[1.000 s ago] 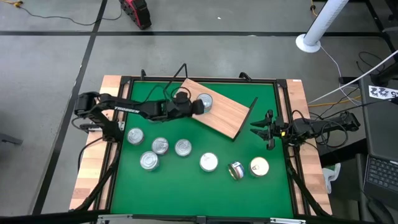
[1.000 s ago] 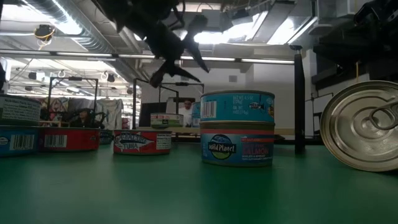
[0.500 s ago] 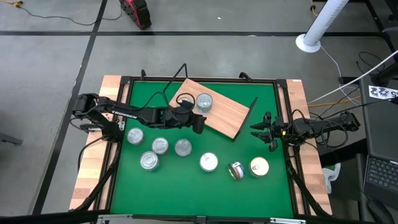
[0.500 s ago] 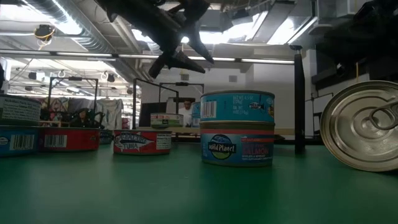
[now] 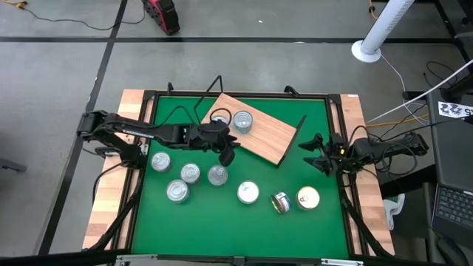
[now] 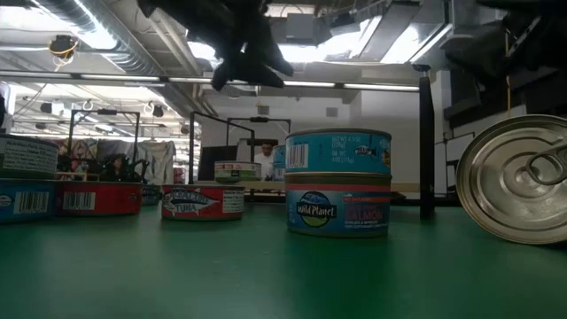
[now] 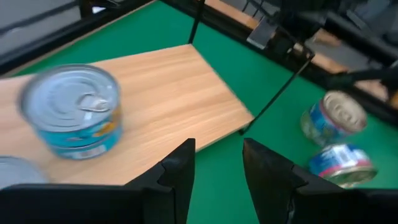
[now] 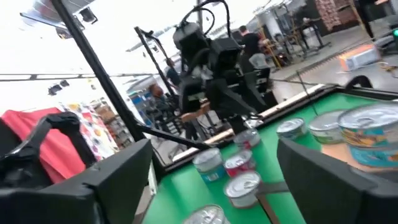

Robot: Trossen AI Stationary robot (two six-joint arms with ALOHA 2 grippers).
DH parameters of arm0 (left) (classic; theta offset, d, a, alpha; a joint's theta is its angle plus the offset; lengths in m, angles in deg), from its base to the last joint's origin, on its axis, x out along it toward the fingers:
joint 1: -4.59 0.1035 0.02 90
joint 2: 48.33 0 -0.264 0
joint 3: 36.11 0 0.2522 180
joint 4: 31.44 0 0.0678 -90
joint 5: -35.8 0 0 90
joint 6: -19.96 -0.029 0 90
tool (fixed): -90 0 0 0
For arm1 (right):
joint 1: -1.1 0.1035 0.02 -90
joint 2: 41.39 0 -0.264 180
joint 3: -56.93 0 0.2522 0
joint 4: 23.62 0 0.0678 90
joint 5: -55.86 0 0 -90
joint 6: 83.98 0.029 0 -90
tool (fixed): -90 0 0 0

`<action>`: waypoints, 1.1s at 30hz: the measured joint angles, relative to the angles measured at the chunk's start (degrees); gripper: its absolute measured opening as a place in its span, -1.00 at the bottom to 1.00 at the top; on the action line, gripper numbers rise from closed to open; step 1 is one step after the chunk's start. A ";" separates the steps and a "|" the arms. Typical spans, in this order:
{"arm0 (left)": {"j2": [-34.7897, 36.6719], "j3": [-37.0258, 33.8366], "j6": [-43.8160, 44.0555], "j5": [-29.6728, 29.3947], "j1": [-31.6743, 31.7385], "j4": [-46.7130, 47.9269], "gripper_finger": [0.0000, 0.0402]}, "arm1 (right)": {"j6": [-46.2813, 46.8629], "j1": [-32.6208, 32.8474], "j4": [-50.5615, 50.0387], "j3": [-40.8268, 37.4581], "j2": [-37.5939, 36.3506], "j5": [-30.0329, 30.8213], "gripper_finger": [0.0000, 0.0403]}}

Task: Stack canned seafood by type on shelf
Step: Put the blue-pink tuna can on the shelf

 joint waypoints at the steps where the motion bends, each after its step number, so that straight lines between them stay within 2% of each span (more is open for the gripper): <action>1: 0.73 0.00 -0.94 0.01 0.25 1.32 -0.36 | -0.01 0.00 -0.55 0.95 0.42 -0.04 0.75; 6: 3.02 0.00 -3.80 -0.08 1.68 4.67 -0.36 | -1.07 0.00 -7.05 8.96 5.23 -0.03 0.76; 10: 3.25 -0.02 -6.01 -0.08 2.46 5.00 -0.36 | 0.45 0.02 -17.82 18.21 12.39 -0.08 0.76; 14: 3.27 -0.02 -7.61 -0.06 2.87 6.34 -0.36 | 7.22 0.00 -31.56 28.27 22.18 -2.53 0.76; 20: 3.26 -0.02 -9.81 -0.07 3.06 6.34 -0.36 | 20.74 0.02 -48.24 41.19 37.86 -10.71 0.76; 24: 3.26 -0.02 -11.66 -0.06 3.06 7.12 -0.36 | 29.14 0.04 -54.10 46.78 48.25 -16.78 0.76; 29: 3.26 -0.12 -13.19 -0.06 3.04 9.18 -0.36 | 37.71 0.28 -56.40 50.55 59.18 -25.64 0.76; 33: 3.24 -0.87 -13.46 -0.05 3.04 9.11 -0.36 | 41.23 2.40 -56.28 51.23 65.83 -27.07 0.76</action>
